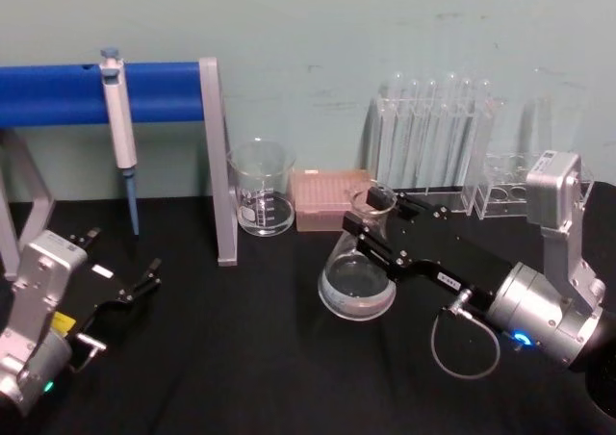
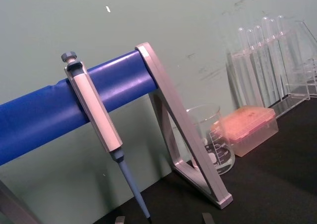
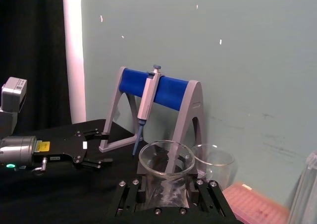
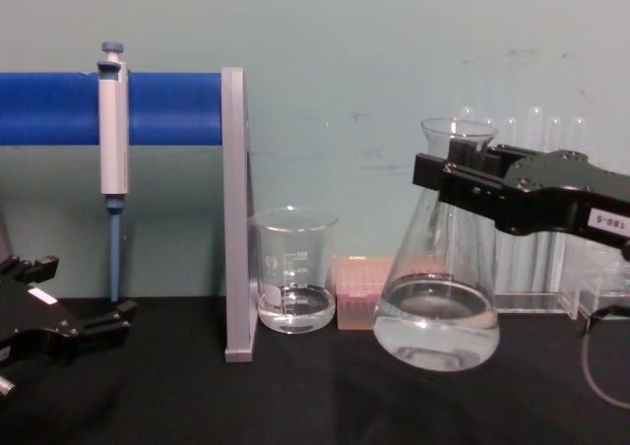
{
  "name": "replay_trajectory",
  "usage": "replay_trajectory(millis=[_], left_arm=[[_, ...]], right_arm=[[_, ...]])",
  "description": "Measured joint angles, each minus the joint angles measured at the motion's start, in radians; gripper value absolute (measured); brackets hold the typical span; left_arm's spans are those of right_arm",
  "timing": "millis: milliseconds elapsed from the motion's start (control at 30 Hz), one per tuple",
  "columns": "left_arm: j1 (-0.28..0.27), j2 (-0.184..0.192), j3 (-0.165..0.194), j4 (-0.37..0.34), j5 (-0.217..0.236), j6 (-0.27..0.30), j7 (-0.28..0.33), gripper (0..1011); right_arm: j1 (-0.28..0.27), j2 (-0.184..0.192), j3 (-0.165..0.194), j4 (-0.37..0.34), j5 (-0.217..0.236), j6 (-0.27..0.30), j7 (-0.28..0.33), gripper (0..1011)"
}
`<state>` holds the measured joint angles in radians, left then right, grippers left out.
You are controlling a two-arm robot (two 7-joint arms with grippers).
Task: Grasp the erlenmeyer flask with one hand, shake it three times, then place it back.
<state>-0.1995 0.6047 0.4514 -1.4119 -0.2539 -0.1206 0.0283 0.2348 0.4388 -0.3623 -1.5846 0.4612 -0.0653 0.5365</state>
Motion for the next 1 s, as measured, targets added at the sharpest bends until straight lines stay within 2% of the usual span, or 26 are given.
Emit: replay_trajectory(millis=[467,1000], left_arm=[[0.000,0.000,0.000,0.000,0.000,0.000,0.000,1001],[0.000,0.000,0.000,0.000,0.000,0.000,0.000,1001]], right_arm=[[0.015,0.006,-0.017,0.015,0.019,-0.007,-0.008,465],[0.053,-0.001,-0.030,0.085,0.039,-0.038,0.017,465]])
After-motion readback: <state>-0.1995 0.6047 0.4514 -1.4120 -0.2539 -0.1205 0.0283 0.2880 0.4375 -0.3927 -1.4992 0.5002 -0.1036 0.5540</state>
